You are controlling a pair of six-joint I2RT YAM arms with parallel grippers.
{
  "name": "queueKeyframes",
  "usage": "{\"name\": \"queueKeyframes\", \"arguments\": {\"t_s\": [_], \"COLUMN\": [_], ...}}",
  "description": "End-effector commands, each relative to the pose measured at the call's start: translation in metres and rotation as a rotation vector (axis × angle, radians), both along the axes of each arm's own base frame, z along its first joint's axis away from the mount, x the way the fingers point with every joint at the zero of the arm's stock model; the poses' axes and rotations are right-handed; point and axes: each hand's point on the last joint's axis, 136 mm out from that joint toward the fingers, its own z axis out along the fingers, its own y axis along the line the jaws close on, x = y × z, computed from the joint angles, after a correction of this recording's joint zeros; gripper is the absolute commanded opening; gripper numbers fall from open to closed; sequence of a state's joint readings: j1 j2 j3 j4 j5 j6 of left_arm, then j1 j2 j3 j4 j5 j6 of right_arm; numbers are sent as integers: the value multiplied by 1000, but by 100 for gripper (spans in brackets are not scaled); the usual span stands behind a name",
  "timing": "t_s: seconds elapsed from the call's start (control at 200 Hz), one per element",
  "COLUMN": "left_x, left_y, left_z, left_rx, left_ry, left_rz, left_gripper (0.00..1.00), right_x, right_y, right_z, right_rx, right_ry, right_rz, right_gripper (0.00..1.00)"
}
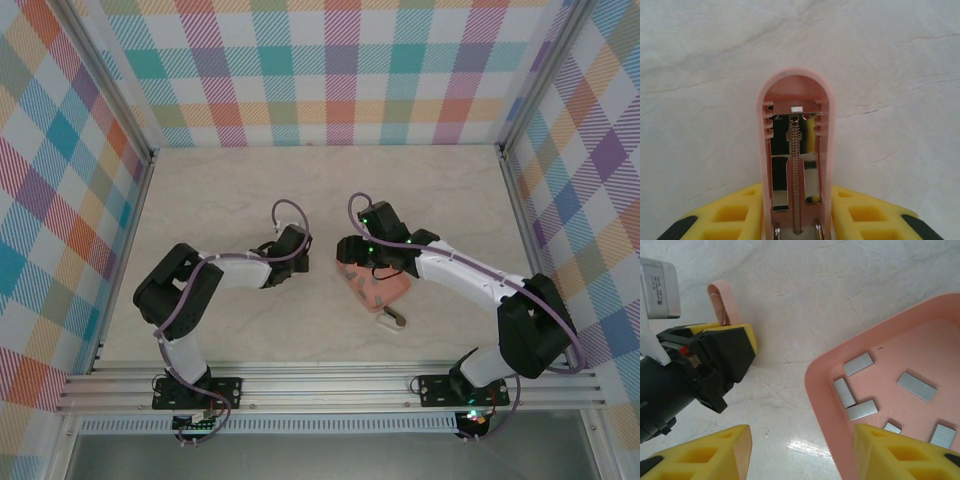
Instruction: Load the staples into the stapler
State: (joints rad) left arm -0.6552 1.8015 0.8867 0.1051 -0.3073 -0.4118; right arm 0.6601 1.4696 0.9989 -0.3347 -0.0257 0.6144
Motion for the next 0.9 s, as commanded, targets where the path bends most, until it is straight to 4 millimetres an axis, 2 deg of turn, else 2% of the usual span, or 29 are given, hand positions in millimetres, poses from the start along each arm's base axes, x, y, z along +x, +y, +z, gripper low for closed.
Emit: {"name": "queueKeyframes", "arguments": {"t_s": [0.0, 0.21, 0.44, 0.61, 0.76, 0.895], "left_x": [0, -3, -3, -4, -2, 0], "left_y": [-30, -34, -34, -34, -31, -28], "left_z": [4, -4, -3, -2, 15, 47], "left_rx": [-39, -41, -32, -27, -30, -37], "left_ry": [4, 30, 42, 52, 24, -35], "left_rz": [-47, -39, -34, -36, -30, -30], "left_gripper": [19, 22, 40, 43, 45, 53], "right_x": [3, 1, 0, -2, -7, -23], "right_y": [-3, -8, -11, -12, -17, -35], "right_z": [3, 2, 1, 2, 6, 6], "right_rx": [-2, -6, -6, -5, -14, -63], "right_ry": [4, 6, 8, 13, 17, 57], "right_rz": [-22, -33, -36, -34, -30, -38], "right_gripper": [55, 55, 55, 55, 55, 55]}}
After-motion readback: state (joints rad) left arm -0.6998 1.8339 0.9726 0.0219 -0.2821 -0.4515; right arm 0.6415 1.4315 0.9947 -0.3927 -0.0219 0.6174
